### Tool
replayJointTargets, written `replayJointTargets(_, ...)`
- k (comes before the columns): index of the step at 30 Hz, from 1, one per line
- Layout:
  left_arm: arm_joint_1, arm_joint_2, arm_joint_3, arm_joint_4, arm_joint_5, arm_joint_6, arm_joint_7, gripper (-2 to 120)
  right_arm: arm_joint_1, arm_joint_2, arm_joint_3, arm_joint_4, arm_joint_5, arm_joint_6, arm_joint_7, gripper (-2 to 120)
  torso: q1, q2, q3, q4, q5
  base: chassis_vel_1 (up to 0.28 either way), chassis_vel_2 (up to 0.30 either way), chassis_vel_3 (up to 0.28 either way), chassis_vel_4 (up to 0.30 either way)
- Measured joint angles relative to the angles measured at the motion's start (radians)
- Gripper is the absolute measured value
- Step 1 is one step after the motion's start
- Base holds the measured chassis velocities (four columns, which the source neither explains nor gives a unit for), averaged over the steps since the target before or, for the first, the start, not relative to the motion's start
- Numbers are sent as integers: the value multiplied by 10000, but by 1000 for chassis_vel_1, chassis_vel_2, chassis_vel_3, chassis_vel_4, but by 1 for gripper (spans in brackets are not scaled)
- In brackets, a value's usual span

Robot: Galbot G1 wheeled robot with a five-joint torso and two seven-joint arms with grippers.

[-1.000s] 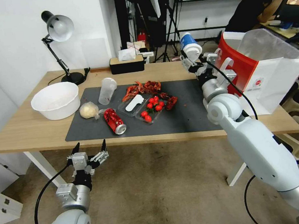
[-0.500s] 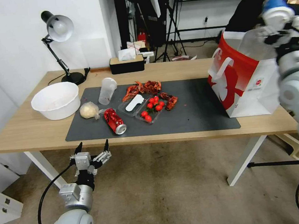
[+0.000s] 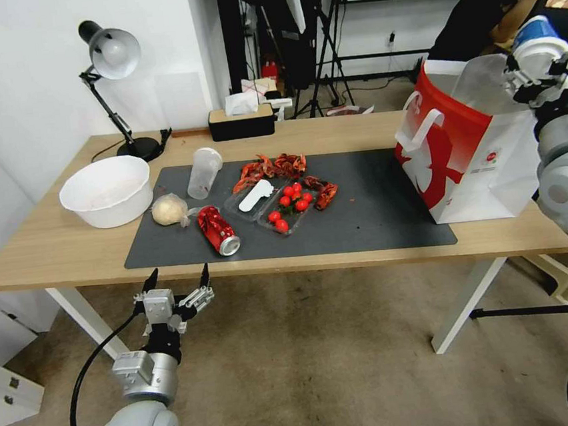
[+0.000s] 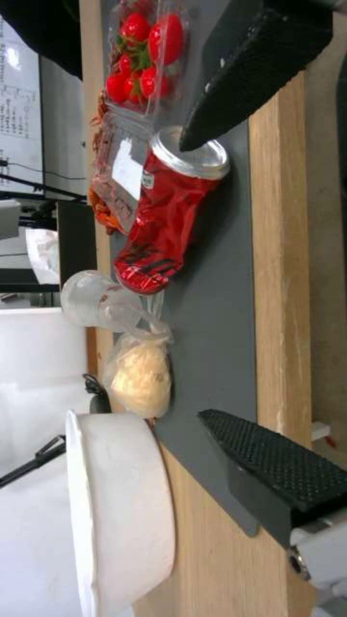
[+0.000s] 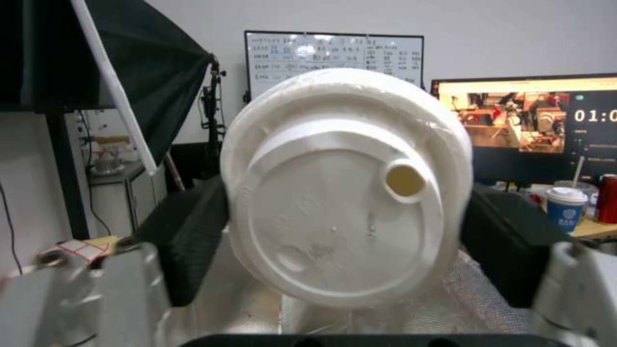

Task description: Pick up the trash from the table and place it into the takeout bag.

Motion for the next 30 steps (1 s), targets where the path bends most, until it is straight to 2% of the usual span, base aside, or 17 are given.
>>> replayJointTargets(3,20,-19,4,-54,12,-5,1,100,-105,-66,118,95,46,-42,30,93,0,0,1,0,-1,0,0,0,0)
replayJointTargets(6,29,-30,6,-87,20,-6,5,100,-244,-94,217,130,60,-54,33,99,0,0,0,-3,0,0,0,0,0)
replayJointTargets(12,65,-82,40,-106,99,-11,12,100,-299,-124,321,113,200,28,49,100,0,-1,1,-1,1,0,0,0,0)
replayJointTargets(16,92,-130,93,-105,181,-53,15,100,-187,-230,409,275,847,646,-190,100,0,0,1,0,0,0,0,0,0)
replayJointTargets(20,90,-146,115,-86,201,-61,17,100,-240,-305,524,536,1481,1391,-951,100,1,0,1,0,-1,0,0,0,0)
replayJointTargets(24,52,-149,141,-21,206,-68,20,100,-737,-278,592,1177,2334,2218,-2175,100,0,0,0,0,-1,0,0,0,0)
replayJointTargets(30,23,-98,145,73,203,-93,22,100,-1770,-30,617,1795,2189,2670,-3143,100,0,0,0,-1,-1,0,0,0,0)
